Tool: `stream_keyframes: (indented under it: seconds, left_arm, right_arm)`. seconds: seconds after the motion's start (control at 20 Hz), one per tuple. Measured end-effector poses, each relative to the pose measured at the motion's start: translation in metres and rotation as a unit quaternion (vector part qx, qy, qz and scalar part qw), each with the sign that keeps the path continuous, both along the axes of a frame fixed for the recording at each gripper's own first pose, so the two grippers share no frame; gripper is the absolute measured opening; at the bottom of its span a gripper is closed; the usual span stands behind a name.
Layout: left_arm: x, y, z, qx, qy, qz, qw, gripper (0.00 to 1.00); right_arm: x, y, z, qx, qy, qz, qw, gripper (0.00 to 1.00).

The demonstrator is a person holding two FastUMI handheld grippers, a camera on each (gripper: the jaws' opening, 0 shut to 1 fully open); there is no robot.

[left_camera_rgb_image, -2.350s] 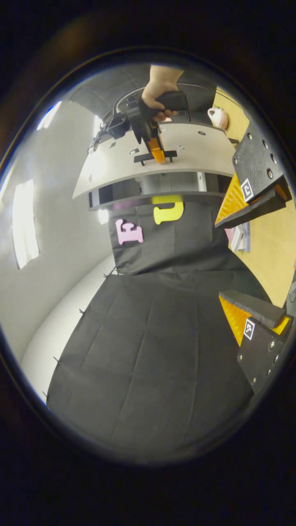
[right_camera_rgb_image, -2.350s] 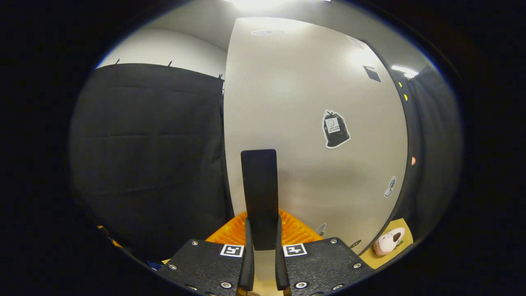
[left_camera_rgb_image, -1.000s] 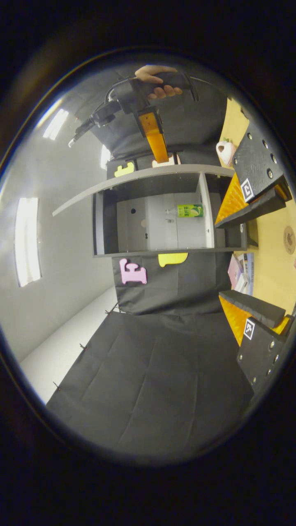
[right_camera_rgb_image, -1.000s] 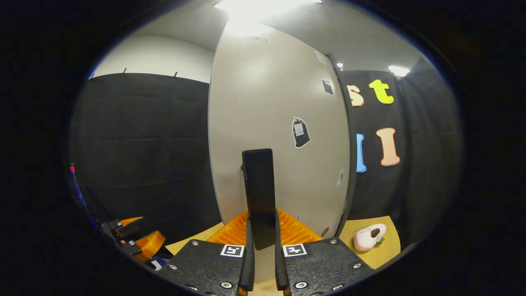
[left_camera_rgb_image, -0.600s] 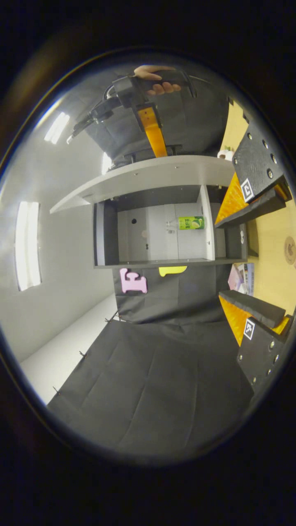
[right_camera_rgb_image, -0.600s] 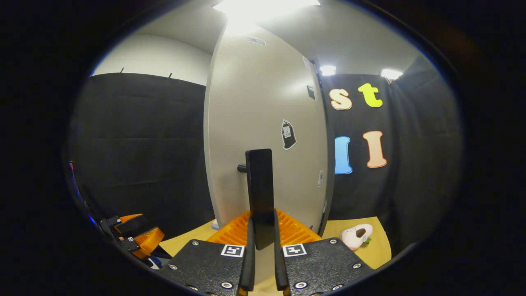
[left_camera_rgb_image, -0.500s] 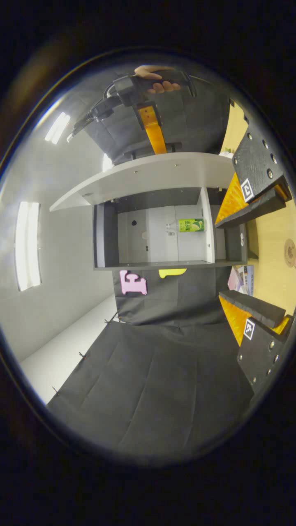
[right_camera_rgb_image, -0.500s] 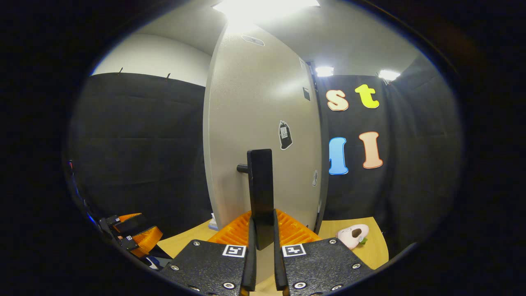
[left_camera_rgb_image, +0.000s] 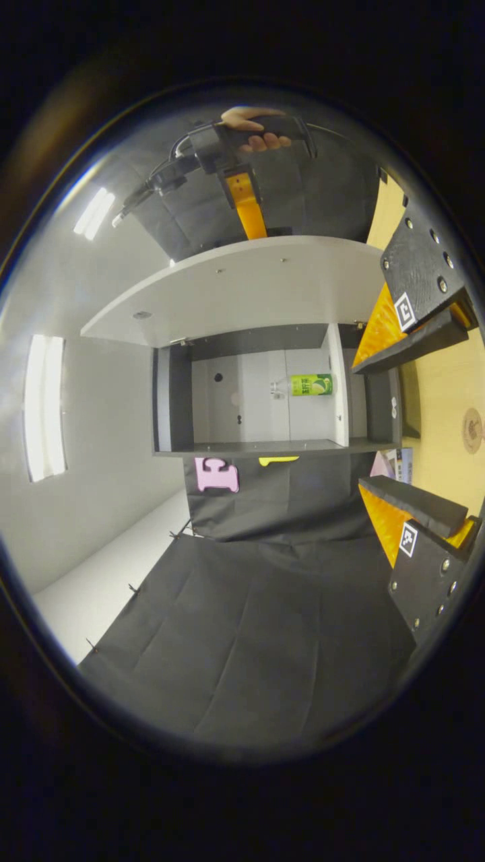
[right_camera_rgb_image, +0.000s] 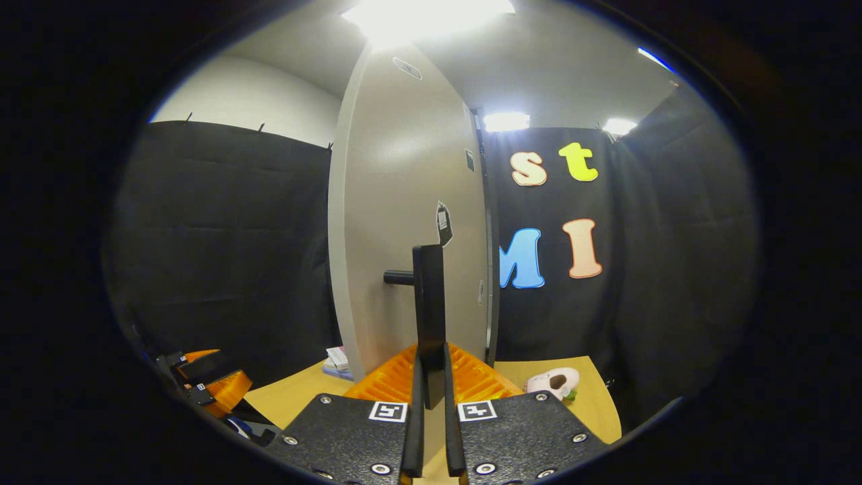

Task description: Open the cabinet door with the right hand, grasp the bottle in the cabinet with the left hand and place it on the coaster, then close the cabinet door with the right hand.

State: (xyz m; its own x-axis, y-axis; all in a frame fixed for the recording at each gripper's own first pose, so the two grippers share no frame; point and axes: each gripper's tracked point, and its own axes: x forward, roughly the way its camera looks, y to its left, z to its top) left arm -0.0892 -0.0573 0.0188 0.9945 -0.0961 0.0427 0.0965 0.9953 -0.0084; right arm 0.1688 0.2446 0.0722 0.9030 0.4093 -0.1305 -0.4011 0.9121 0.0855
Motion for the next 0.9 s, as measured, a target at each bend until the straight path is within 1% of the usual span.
stream_keyframes:
  seconds: [0.1,0.15,0.2,0.35,0.45,0.5,0.55,0.6,0.7,0.75,0.8,0.9]
  left_arm:
    - [-0.003,-0.003,0.0,0.003,0.001,0.002,1.0,0.86]
    - [-0.005,-0.004,0.0,0.004,0.001,0.003,1.0,0.91]
    - [-0.007,-0.005,0.0,0.005,0.001,0.005,1.0,0.86]
    - [-0.008,-0.01,0.0,0.006,0.004,0.008,1.0,0.86]
    - [-0.007,-0.016,0.0,0.007,0.004,0.011,1.0,0.91]
    - [-0.006,-0.019,0.001,0.008,0.005,0.01,1.0,0.86]
    - [-0.006,-0.022,0.0,0.008,0.006,0.01,1.0,0.86]
    - [-0.005,-0.023,-0.001,0.009,0.009,0.009,1.0,0.91]
    - [-0.001,-0.026,-0.002,0.006,0.014,0.006,1.0,0.86]
    - [0.002,-0.027,-0.002,0.005,0.016,0.005,1.0,0.82]
    - [0.006,-0.028,-0.001,0.005,0.017,0.004,1.0,0.86]
    - [0.019,-0.031,0.002,0.006,0.016,-0.001,1.0,0.86]
  right_arm:
    - [-0.002,-0.001,0.001,0.004,-0.003,-0.001,1.0,0.13]
    - [-0.004,-0.002,0.001,0.007,-0.005,0.0,1.0,0.13]
    - [-0.005,-0.004,0.002,0.009,-0.008,0.002,1.0,0.13]
    - [-0.015,-0.015,0.006,0.007,-0.018,0.002,1.0,0.13]
    - [-0.01,-0.025,0.003,0.001,-0.023,-0.001,1.0,0.13]
    - [-0.008,-0.031,0.002,-0.002,-0.025,-0.003,1.0,0.13]
    - [-0.007,-0.036,0.002,-0.003,-0.027,-0.009,1.0,0.13]
    - [-0.006,-0.04,0.001,-0.002,-0.027,-0.017,1.0,0.13]
    - [-0.003,-0.051,0.001,0.001,-0.026,-0.031,0.999,0.13]
    - [-0.002,-0.055,0.0,0.002,-0.024,-0.037,0.999,0.13]
    - [-0.003,-0.058,0.001,0.006,-0.022,-0.038,0.999,0.13]
    - [-0.006,-0.055,0.0,0.019,-0.018,-0.03,0.999,0.13]
